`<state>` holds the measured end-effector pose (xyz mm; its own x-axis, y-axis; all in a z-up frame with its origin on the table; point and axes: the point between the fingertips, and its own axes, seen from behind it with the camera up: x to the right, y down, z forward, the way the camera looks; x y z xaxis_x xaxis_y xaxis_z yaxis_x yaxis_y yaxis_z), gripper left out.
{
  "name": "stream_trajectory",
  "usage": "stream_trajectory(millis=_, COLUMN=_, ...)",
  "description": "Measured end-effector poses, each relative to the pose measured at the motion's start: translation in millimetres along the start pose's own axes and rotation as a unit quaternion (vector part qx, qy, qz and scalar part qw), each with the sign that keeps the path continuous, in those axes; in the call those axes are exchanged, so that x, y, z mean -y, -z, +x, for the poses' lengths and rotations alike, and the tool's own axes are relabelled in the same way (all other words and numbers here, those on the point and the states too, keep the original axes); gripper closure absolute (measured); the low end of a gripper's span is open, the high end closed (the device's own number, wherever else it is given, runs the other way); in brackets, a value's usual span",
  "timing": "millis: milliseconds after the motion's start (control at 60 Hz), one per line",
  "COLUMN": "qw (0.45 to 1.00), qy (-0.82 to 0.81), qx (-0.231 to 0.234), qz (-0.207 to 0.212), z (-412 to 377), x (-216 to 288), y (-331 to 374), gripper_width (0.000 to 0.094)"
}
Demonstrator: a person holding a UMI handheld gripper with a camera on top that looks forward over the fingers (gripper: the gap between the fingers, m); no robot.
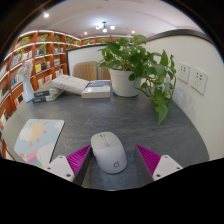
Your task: Arrange mouse
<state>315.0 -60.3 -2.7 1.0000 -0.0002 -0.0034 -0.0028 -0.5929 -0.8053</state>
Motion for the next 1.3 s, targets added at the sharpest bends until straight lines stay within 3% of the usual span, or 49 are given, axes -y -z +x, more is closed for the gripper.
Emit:
stream_trajectory(millis=133, qw=1.000, qy=-0.014, qx=-0.014, qz=-0.001, z=11.1, x=14.2, y=-19.7, gripper_width=0.0168)
stream_trajectory(millis=250, qw=0.999, qy=-0.021, qx=-0.030, qz=-0.003, z=20.0, x=20.0, y=-28.5, gripper_width=0.0392)
stream_trajectory(millis=367, qw=0.999, qy=-0.034, qx=-0.038, qz=-0.008, z=22.5, x=21.3, y=-31.1, gripper_width=0.0423)
stream_trajectory(millis=550, qw=0.996, qy=-0.057, qx=-0.055, qz=-0.048, z=21.4, x=18.3, y=-30.4, gripper_width=0.0575)
stream_trajectory(millis=600, qw=0.993, qy=-0.074, qx=-0.069, qz=-0.064, z=20.0, x=23.4, y=-23.7, gripper_width=0.0575)
stream_trajectory(millis=650, qw=0.993, qy=-0.071, qx=-0.079, qz=-0.053, z=15.1, x=45.2, y=-11.4, gripper_width=0.0574)
stream_trajectory(millis=850, qw=0.992, qy=-0.024, qx=-0.105, qz=0.062, z=-47.6, x=191.4, y=64.2, gripper_width=0.0575)
stream_trajectory(millis=1017, qw=0.989, qy=0.016, qx=-0.067, qz=0.131, z=-145.5, x=279.1, y=100.2, gripper_width=0.0575)
stream_trajectory(millis=1100, qw=0.989, qy=0.042, qx=-0.037, qz=0.140, z=-202.2, x=280.1, y=99.2, gripper_width=0.0578)
stream_trajectory(millis=1150, qw=0.990, qy=0.058, qx=-0.028, qz=0.122, z=-219.7, x=280.1, y=92.0, gripper_width=0.0578)
stream_trajectory(millis=1300, qw=0.997, qy=0.058, qx=0.013, qz=0.045, z=-274.1, x=190.0, y=48.3, gripper_width=0.0577)
